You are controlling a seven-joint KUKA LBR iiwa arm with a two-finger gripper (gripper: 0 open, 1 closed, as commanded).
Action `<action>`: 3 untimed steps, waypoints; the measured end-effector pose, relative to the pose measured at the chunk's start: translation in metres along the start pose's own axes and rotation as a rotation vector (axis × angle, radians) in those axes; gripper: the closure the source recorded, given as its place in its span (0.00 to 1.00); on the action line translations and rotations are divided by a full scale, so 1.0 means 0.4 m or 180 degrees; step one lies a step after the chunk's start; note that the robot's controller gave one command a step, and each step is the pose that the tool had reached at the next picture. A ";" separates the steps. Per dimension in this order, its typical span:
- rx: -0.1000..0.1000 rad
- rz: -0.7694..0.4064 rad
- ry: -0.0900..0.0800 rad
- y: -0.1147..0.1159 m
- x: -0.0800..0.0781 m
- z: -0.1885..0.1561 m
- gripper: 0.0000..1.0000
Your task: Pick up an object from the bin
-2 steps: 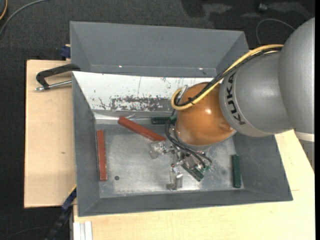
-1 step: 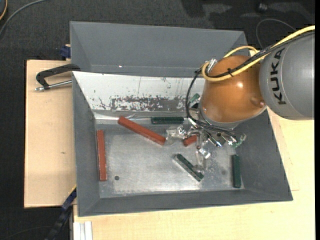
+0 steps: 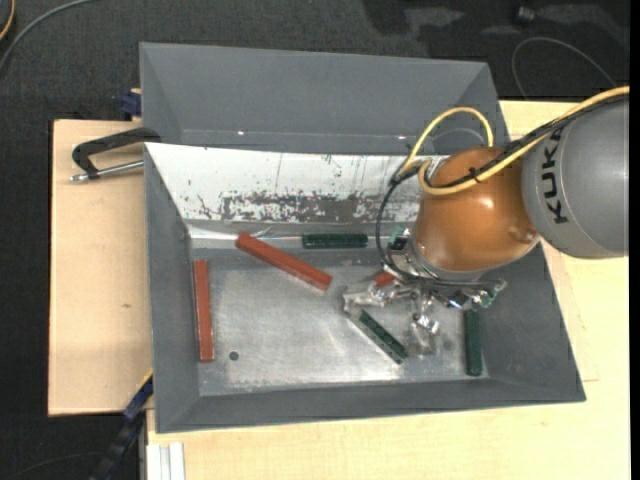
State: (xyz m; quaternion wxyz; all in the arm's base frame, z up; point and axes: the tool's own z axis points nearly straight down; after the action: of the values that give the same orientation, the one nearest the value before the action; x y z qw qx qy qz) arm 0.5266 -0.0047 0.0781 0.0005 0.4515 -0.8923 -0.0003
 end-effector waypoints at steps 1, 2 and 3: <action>0.0015 -0.0929 -0.0022 0.059 -0.132 0.001 0.00; 0.0017 -0.0922 -0.0026 0.057 -0.133 -0.004 1.00; 0.0027 -0.2481 -0.0016 -0.071 -0.117 -0.051 1.00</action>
Offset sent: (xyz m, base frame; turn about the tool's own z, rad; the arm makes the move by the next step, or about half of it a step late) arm 0.0108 0.0545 -0.0020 -0.2924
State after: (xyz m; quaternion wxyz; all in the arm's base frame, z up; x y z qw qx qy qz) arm 0.5770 0.0162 0.0985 -0.0036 0.7567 -0.6538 0.0022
